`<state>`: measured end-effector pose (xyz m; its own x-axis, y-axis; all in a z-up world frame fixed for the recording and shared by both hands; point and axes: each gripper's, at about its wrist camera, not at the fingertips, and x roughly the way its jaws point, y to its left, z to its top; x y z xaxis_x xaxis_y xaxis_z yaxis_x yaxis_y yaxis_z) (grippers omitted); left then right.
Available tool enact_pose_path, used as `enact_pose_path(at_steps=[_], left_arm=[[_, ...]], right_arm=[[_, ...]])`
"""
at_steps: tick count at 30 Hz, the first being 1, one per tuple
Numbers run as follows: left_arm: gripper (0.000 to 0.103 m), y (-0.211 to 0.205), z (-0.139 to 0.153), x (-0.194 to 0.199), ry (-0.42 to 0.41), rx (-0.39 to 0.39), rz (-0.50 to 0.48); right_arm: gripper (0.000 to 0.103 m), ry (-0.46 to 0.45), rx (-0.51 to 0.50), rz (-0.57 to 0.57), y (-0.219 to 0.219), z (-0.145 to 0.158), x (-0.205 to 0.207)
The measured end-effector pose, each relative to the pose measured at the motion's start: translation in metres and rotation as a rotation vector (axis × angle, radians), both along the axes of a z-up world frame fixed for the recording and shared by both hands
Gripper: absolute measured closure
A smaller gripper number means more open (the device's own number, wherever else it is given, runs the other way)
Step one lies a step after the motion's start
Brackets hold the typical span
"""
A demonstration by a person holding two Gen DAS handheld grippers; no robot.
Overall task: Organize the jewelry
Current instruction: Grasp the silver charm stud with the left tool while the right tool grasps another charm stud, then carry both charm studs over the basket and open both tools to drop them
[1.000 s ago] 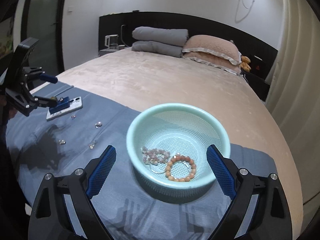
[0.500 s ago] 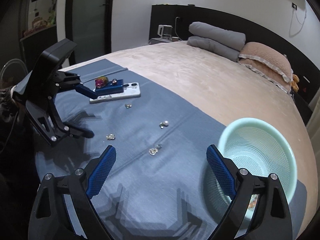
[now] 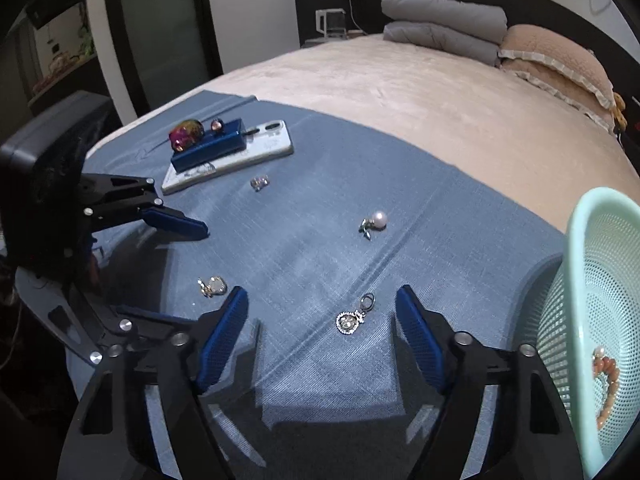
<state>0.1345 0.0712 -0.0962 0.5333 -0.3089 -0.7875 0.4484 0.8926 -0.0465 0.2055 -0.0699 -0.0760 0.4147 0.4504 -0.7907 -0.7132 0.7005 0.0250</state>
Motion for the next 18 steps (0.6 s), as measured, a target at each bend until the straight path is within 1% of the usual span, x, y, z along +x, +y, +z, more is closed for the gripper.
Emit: enact_pose_path(at_steps=[1,2,3,4,5,6,7,8,9,10,11,12,14,16,18], left_arm=[[0.028,-0.001,-0.001,0.000,-0.006,0.000,-0.006],[0.036,-0.002,-0.001,0.000,-0.010,-0.002,-0.018],[0.042,-0.004,-0.002,-0.001,-0.006,-0.008,-0.035],[0.045,-0.005,-0.002,-0.001,-0.004,-0.011,-0.045],[0.053,-0.006,-0.003,-0.001,0.007,-0.022,-0.056],[0.063,-0.006,-0.003,-0.002,0.020,-0.039,-0.068],[0.069,-0.006,-0.003,-0.002,0.032,-0.054,-0.077],[0.080,-0.007,-0.004,-0.002,0.049,-0.066,-0.083],[0.082,-0.009,-0.004,-0.002,0.058,-0.069,-0.083],[0.082,-0.009,-0.005,-0.002,0.063,-0.066,-0.078],[0.085,-0.010,-0.005,-0.001,0.067,-0.068,-0.068],[0.089,-0.009,-0.005,0.000,0.077,-0.076,-0.051],[0.089,-0.007,-0.005,0.000,0.096,-0.097,-0.016],[0.090,-0.009,-0.003,-0.004,0.098,-0.080,0.008],[0.090,-0.014,0.001,-0.007,0.104,-0.044,0.019]], right_arm=[[0.044,0.012,-0.019,-0.016,0.002,-0.006,0.003],[0.048,0.011,-0.031,-0.027,0.003,-0.011,0.005],[0.048,0.000,-0.028,-0.029,0.003,-0.011,0.004],[0.050,-0.010,-0.033,-0.038,0.003,-0.012,0.003],[0.055,-0.016,-0.040,-0.050,0.001,-0.012,0.003],[0.058,-0.015,-0.037,-0.058,0.000,-0.013,0.003],[0.066,-0.012,-0.033,-0.066,-0.001,-0.013,0.002],[0.074,-0.015,-0.038,-0.073,-0.001,-0.013,0.002],[0.078,-0.018,-0.044,-0.075,0.000,-0.013,0.002],[0.085,-0.019,-0.046,-0.076,0.001,-0.013,-0.001],[0.088,-0.026,-0.048,-0.087,0.001,-0.013,-0.003],[0.088,-0.032,-0.052,-0.097,0.001,-0.013,-0.005],[0.088,-0.023,-0.036,-0.118,-0.002,-0.013,-0.008],[0.088,0.010,-0.002,-0.134,-0.007,-0.010,-0.011],[0.088,0.017,0.010,-0.133,-0.010,-0.003,-0.018]])
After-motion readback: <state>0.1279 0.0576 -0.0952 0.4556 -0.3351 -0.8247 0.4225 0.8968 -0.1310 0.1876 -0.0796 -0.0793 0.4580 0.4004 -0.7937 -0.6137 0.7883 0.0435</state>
